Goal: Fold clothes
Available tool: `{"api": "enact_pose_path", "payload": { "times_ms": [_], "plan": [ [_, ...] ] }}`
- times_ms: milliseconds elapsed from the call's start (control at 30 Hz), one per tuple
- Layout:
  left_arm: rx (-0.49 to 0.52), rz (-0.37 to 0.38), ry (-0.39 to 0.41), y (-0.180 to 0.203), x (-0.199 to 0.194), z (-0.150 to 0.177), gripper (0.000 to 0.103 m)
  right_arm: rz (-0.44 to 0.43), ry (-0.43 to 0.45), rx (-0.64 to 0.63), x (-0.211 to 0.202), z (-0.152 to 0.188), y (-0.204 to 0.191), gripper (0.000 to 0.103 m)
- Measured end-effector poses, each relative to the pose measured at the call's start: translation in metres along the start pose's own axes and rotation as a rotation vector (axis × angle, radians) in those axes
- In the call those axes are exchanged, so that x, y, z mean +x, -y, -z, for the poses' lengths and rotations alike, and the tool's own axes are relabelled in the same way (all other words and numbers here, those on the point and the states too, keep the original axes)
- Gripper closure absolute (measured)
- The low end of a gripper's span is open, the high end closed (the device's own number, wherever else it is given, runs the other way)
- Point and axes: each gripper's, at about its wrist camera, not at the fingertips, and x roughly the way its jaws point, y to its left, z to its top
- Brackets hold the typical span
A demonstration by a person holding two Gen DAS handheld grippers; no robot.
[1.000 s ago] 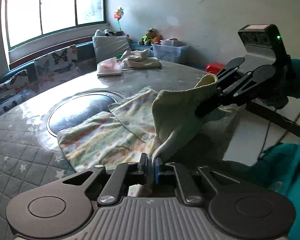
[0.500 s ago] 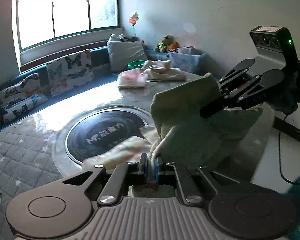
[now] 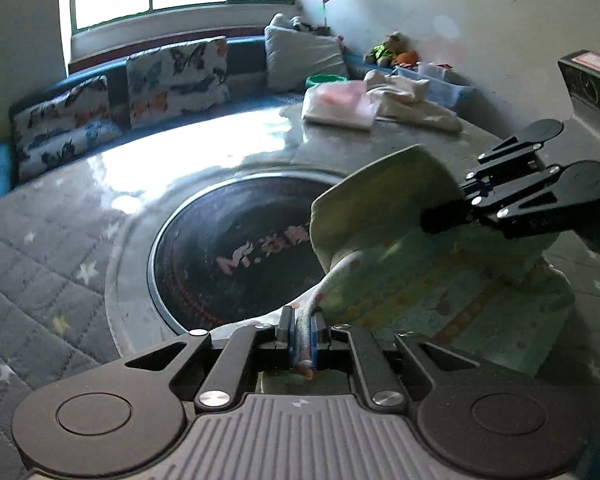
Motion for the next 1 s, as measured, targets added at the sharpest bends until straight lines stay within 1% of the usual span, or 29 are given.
{"api": "enact_pose_path", "payload": {
  "times_ms": [33, 67, 100, 167, 233, 367, 533, 600, 667, 700, 800, 867, 933, 1000],
  "plan": [
    [-0.006, -0.002, -0.003, -0.001, 0.001, 0.001, 0.094, 0.009, 0.002, 0.01, 0.002, 0.001, 0.003, 0.08],
    [-0.012, -0.004, -0.005, -0.003, 0.002, 0.001, 0.094, 0.019, 0.011, 0.029, 0.001, 0.002, 0.008, 0.079],
    [-0.017, -0.006, -0.007, -0.004, 0.003, 0.002, 0.091, 0.029, 0.021, 0.049, 0.0, 0.002, 0.014, 0.078],
    [-0.028, -0.011, -0.012, -0.007, 0.004, 0.003, 0.088, 0.084, 0.04, 0.068, -0.007, 0.006, 0.021, 0.078],
    [-0.04, -0.013, -0.012, -0.009, 0.006, 0.003, 0.086, 0.113, 0.059, 0.084, -0.017, 0.011, 0.026, 0.078],
    [-0.048, -0.024, -0.01, -0.01, 0.005, 0.001, 0.082, 0.09, 0.125, 0.087, -0.045, 0.026, 0.013, 0.078],
    [-0.054, -0.044, -0.013, -0.011, 0.005, 0.001, 0.079, 0.081, 0.079, 0.116, -0.039, 0.05, 0.01, 0.079],
    [-0.057, -0.055, -0.013, -0.011, 0.004, 0.001, 0.075, 0.078, 0.06, 0.129, -0.037, 0.06, 0.009, 0.079],
    [-0.065, -0.067, -0.012, -0.014, 0.002, 0.001, 0.074, 0.097, 0.046, 0.184, -0.033, 0.067, 0.021, 0.084],
    [-0.07, -0.08, -0.013, -0.016, 0.002, 0.001, 0.073, 0.108, 0.039, 0.213, -0.031, 0.07, 0.027, 0.09],
    [-0.088, -0.133, -0.015, -0.025, 0.0, 0.001, 0.071, 0.13, 0.054, 0.234, -0.038, 0.068, 0.03, 0.091],
    [-0.122, -0.17, -0.013, -0.034, -0.002, 0.001, 0.072, 0.157, 0.077, 0.21, -0.044, 0.062, 0.025, 0.09],
    [-0.158, -0.199, -0.006, -0.041, -0.005, -0.001, 0.072, 0.143, 0.109, 0.194, -0.048, 0.055, 0.021, 0.09],
    [-0.176, -0.2, 0.013, -0.04, -0.011, -0.003, 0.073, 0.098, 0.127, 0.19, -0.044, 0.047, 0.016, 0.089]
  ]
}}
